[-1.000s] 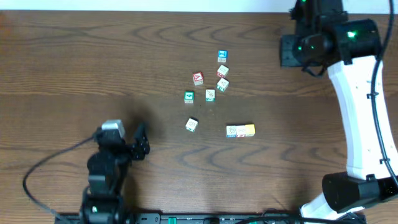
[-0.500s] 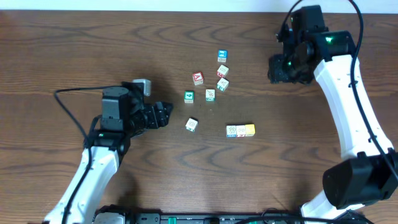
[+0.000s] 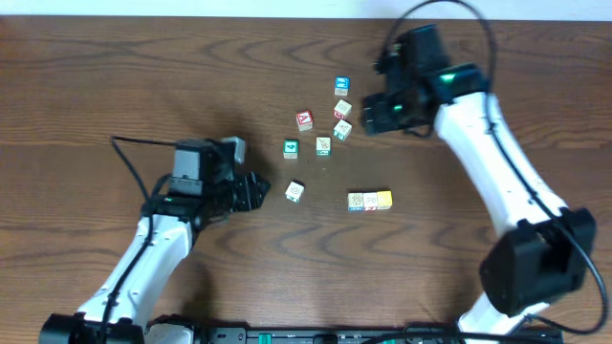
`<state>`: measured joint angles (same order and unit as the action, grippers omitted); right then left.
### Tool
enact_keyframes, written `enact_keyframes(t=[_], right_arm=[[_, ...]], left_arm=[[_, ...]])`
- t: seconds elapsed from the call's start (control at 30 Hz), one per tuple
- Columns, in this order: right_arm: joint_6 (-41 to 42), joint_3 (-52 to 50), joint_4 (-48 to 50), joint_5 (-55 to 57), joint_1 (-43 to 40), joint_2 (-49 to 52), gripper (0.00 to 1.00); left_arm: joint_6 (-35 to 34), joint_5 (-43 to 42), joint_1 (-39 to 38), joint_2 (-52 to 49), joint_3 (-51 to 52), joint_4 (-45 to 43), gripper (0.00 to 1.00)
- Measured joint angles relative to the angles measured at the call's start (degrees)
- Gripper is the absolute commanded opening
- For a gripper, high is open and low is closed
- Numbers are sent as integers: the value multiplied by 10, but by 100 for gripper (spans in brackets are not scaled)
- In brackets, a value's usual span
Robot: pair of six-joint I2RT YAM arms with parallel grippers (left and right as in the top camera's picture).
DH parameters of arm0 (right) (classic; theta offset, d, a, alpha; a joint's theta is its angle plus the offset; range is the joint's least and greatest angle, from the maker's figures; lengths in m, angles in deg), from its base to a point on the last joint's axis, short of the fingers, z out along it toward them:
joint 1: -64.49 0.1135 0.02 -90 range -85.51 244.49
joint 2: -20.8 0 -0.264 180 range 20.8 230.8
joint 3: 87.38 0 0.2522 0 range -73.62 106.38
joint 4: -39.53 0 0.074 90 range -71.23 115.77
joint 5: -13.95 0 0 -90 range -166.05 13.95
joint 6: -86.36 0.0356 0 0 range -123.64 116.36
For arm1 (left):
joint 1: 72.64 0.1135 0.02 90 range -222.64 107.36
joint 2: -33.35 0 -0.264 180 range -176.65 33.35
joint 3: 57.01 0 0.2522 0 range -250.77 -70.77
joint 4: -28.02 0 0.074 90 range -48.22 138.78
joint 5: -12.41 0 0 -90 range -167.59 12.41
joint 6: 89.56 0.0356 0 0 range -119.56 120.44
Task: Lift 5 blocks
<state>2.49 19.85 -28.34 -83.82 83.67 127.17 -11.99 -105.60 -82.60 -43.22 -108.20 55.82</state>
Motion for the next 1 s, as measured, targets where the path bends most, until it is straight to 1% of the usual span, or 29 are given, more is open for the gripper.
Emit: enact_keyframes(t=[0.13, 0.23, 0.33, 0.43, 0.57, 0.67, 0.73, 1.0], right_arm=[[25, 0, 40, -2, 22, 50, 72], [41, 0, 44, -14, 21, 84, 72], [56, 0, 51, -19, 25, 113, 71], [72, 0, 63, -20, 37, 132, 69], [97, 0, 80, -24, 56, 150, 68], [116, 0, 90, -28, 67, 160, 67], [127, 0, 97, -28, 72, 162, 65], [173, 0, 138, -28, 77, 162, 61]], left_arm=[[0, 49, -54, -6, 0, 11, 52], [-11, 106, -93, -6, 0, 22, 52], [-15, 152, -113, -6, 0, 29, 53], [-20, 193, -116, -6, 0, 33, 53], [-24, 224, -116, -6, 0, 34, 53], [-24, 236, -116, -6, 0, 36, 53], [-24, 247, -116, -6, 0, 36, 53], [-26, 266, -116, -6, 0, 46, 53]])
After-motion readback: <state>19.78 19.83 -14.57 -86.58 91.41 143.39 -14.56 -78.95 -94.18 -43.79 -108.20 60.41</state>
